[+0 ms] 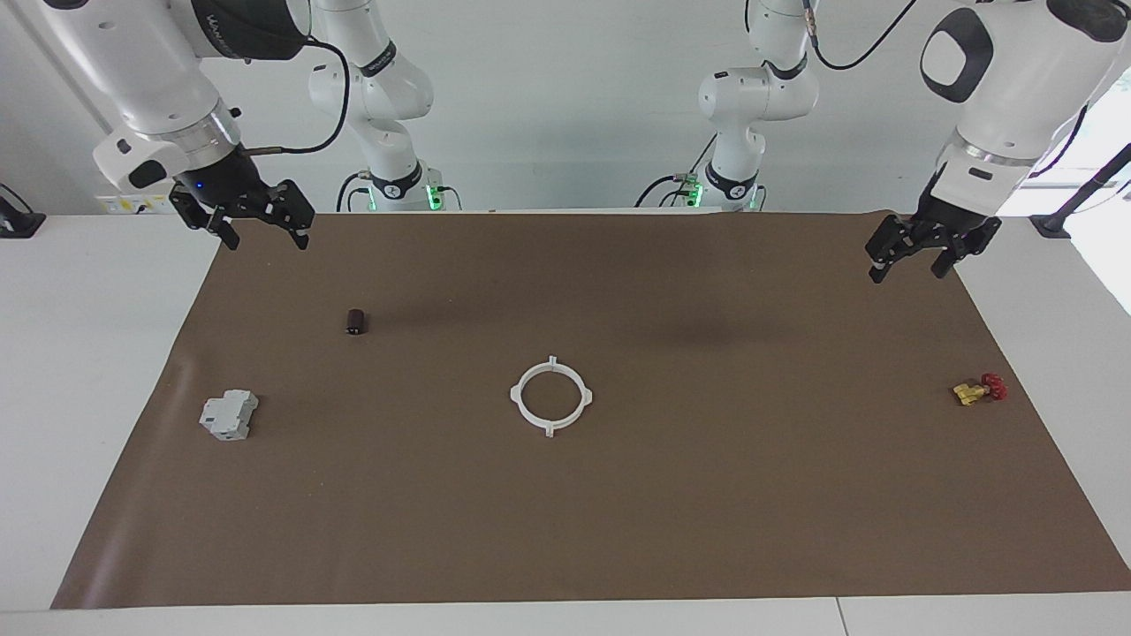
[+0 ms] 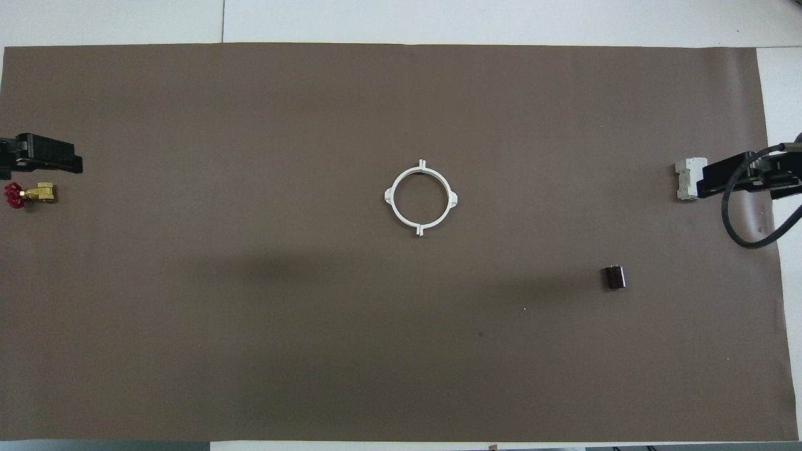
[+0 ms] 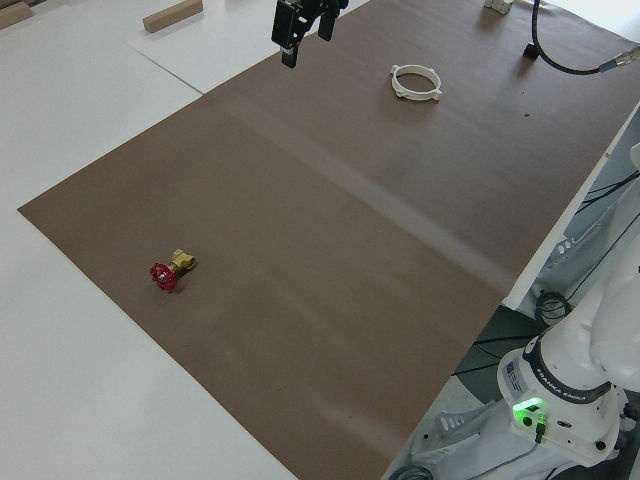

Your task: Assemble drain pipe with both arms

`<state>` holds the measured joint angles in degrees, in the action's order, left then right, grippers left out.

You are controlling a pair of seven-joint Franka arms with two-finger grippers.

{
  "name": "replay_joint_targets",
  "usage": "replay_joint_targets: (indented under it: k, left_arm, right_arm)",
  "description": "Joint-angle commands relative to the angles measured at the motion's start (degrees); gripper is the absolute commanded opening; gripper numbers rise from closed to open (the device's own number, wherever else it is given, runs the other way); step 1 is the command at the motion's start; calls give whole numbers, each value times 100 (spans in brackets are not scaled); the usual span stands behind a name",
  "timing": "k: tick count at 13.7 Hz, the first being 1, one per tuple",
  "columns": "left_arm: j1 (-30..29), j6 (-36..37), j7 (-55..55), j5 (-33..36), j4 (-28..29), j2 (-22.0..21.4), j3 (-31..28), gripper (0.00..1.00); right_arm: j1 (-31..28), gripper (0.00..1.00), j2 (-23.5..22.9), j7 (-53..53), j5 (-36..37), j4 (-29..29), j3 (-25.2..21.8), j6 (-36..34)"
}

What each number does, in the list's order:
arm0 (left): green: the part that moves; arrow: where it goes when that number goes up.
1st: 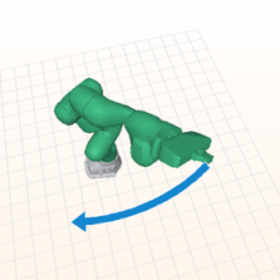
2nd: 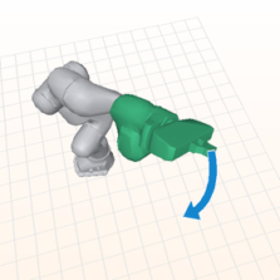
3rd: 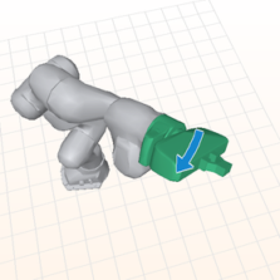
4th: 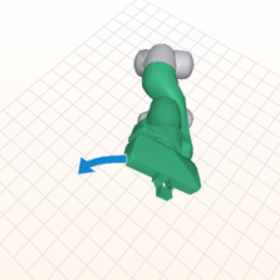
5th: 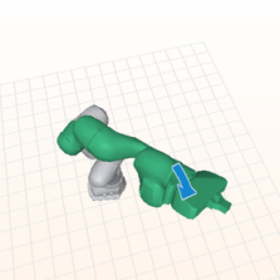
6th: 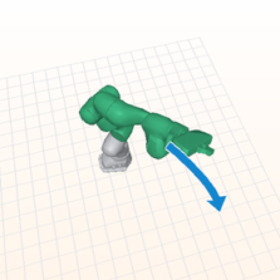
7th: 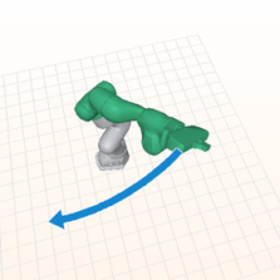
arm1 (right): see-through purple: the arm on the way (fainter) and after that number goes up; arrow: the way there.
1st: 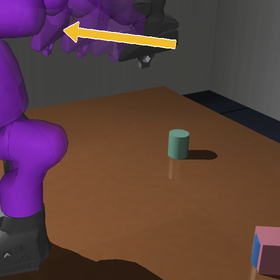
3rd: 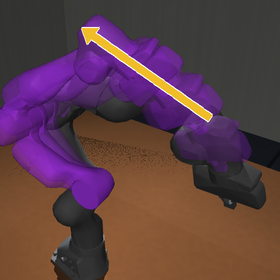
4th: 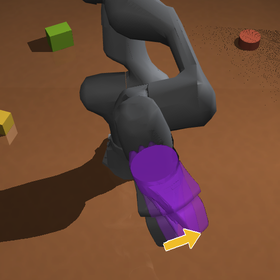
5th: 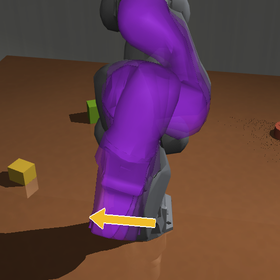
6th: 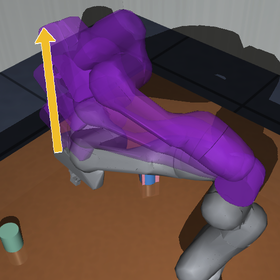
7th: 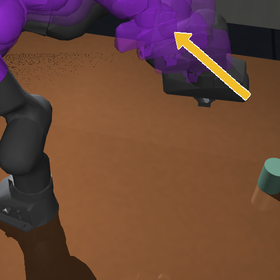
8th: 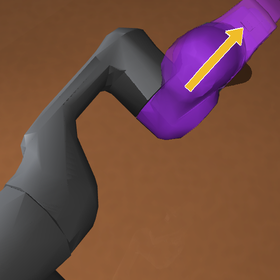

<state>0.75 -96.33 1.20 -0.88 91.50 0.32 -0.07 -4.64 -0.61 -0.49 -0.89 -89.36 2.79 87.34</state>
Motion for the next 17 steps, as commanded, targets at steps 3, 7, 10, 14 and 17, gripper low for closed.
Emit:
replay_joint_targets:
  k: [3,7,10,14,17]
  left_arm:
    - [-49,695,-208,-176,-117,-49,43,100]
    - [-13,677,-147,-123,140,-199,51,100]
    - [-13,677,-173,-19,122,-190,51,100]
    - [-5,660,-156,105,78,-182,60,100]
    - [-5,669,-182,105,96,-190,69,100]
  right_arm:
    - [-72,100,8,128,-52,16,19,-15]
    - [-72,100,8,120,-52,16,19,-6]
    - [-72,100,8,120,-52,24,19,-6]
    - [-72,100,8,120,-52,24,19,-15]
    - [-63,100,8,120,-52,24,19,-6]
